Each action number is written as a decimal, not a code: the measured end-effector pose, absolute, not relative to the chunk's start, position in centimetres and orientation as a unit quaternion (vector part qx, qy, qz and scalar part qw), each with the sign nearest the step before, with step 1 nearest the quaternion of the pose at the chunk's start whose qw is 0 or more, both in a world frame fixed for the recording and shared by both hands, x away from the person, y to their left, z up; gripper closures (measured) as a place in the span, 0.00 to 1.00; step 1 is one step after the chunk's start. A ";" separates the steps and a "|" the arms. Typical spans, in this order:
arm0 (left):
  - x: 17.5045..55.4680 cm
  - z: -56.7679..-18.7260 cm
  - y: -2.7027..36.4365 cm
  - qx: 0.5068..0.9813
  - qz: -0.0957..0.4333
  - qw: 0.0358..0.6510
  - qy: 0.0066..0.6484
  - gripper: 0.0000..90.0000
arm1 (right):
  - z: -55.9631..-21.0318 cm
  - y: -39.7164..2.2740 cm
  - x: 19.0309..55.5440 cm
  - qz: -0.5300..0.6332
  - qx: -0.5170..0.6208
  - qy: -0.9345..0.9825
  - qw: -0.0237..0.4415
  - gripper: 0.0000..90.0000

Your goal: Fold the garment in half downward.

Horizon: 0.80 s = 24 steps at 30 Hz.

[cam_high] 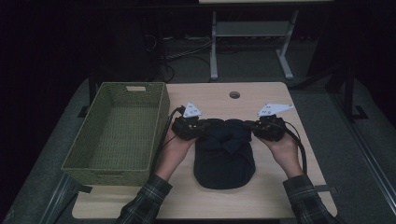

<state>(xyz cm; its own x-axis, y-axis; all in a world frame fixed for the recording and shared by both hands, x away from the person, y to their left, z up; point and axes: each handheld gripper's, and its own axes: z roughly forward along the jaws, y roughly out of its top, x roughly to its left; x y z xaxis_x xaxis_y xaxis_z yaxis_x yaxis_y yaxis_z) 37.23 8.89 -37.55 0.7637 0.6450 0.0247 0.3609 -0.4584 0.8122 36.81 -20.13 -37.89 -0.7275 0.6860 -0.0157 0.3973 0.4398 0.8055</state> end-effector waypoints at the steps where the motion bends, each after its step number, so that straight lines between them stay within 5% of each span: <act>1: 37.1 -37.6 8.9 0.838 0.167 0.425 0.298 0.85 | -38.0 -20.2 36.5 0.421 0.325 0.828 0.176 0.92; 24: 32.2 -39.9 9.9 0.867 0.112 0.409 0.263 0.83 | -40.8 -20.2 30.5 0.417 0.303 0.847 0.129 0.88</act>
<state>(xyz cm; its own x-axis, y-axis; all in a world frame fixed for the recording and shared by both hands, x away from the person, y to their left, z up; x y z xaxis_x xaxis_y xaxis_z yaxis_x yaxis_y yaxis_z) 32.22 9.95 -39.88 0.8366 0.5474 -0.0202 0.3635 -0.5273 0.7680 30.46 -20.15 -40.80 -0.7836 0.6204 0.0337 0.4052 0.4691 0.7847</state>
